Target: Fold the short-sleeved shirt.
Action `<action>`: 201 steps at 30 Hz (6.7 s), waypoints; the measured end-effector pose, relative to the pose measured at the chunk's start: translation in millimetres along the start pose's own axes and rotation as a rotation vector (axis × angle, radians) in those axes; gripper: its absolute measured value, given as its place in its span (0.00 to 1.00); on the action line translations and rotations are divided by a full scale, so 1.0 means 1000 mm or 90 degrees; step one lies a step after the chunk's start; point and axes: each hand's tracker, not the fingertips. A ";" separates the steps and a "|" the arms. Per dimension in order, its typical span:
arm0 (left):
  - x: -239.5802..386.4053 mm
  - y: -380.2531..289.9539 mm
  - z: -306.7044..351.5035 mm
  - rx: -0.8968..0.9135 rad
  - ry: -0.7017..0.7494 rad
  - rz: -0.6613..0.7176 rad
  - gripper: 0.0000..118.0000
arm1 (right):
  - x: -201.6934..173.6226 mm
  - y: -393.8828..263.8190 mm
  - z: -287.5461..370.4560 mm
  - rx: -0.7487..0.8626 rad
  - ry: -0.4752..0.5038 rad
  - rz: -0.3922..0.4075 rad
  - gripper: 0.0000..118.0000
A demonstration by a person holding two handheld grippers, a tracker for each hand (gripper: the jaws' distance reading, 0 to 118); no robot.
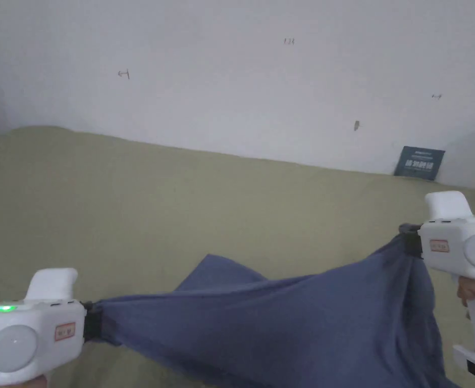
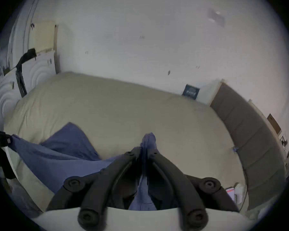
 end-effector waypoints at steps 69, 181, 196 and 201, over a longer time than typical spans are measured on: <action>0.060 0.127 -0.142 0.078 0.151 -0.174 0.04 | 0.027 -0.044 -0.078 -0.018 -0.057 -0.149 0.09; 0.026 0.015 -0.166 -0.091 0.095 -0.048 1.00 | 0.041 -0.150 -0.132 -0.215 -0.006 -0.145 0.99; 0.010 -0.032 -0.104 -0.111 0.063 -0.019 0.29 | 0.063 -0.211 -0.011 -0.170 -0.015 -0.223 0.06; 0.014 -0.039 -0.124 -0.110 0.079 -0.032 0.94 | 0.057 -0.224 -0.011 -0.199 -0.002 -0.225 0.06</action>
